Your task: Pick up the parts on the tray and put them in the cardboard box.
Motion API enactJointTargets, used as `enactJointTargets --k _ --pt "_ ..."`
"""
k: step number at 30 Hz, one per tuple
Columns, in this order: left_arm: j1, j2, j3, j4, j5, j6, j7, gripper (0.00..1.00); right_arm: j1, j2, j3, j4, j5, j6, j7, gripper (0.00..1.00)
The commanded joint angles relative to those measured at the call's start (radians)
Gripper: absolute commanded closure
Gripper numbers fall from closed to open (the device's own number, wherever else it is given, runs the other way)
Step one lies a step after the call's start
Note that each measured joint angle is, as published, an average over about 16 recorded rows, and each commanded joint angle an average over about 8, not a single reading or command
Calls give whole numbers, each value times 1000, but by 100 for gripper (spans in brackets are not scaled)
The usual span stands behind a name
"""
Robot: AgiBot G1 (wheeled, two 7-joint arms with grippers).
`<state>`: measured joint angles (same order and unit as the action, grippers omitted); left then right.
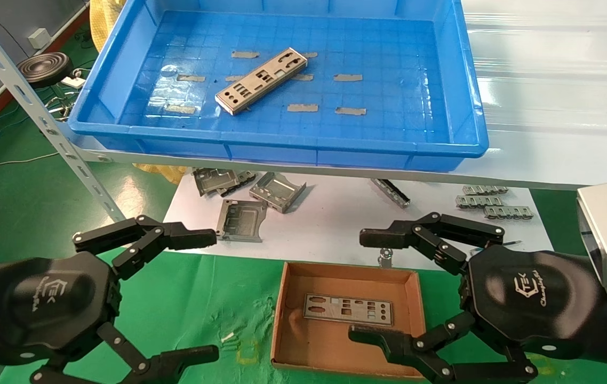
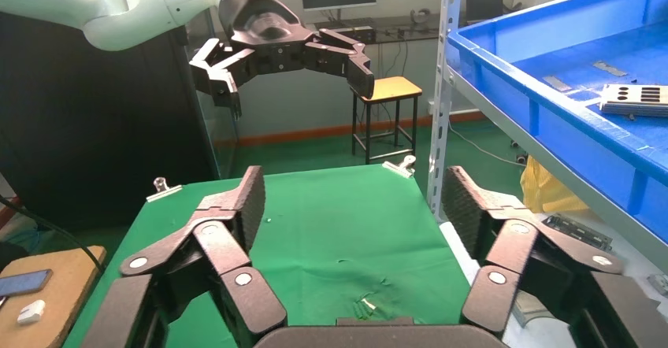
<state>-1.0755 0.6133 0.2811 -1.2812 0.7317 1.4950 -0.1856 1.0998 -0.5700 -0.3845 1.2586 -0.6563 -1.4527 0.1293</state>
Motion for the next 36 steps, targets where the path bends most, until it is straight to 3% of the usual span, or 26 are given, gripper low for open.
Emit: enactJointTargets --k 1,3,4,10,12,36 --pt "0 0 0 0 0 0 0 0 0 0 0 0 0 0 0 0" --pt "0 0 0 0 0 0 0 0 0 0 0 0 0 0 0 4" --pt "0 0 0 0 0 0 0 0 0 0 0 0 0 0 0 13" --pt "0 0 0 0 0 0 0 0 0 0 0 0 0 0 0 88" --pt "0 0 0 0 0 0 0 0 0 0 0 0 0 0 0 100" --pt "0 0 0 0 0 0 0 0 0 0 0 0 0 0 0 100"
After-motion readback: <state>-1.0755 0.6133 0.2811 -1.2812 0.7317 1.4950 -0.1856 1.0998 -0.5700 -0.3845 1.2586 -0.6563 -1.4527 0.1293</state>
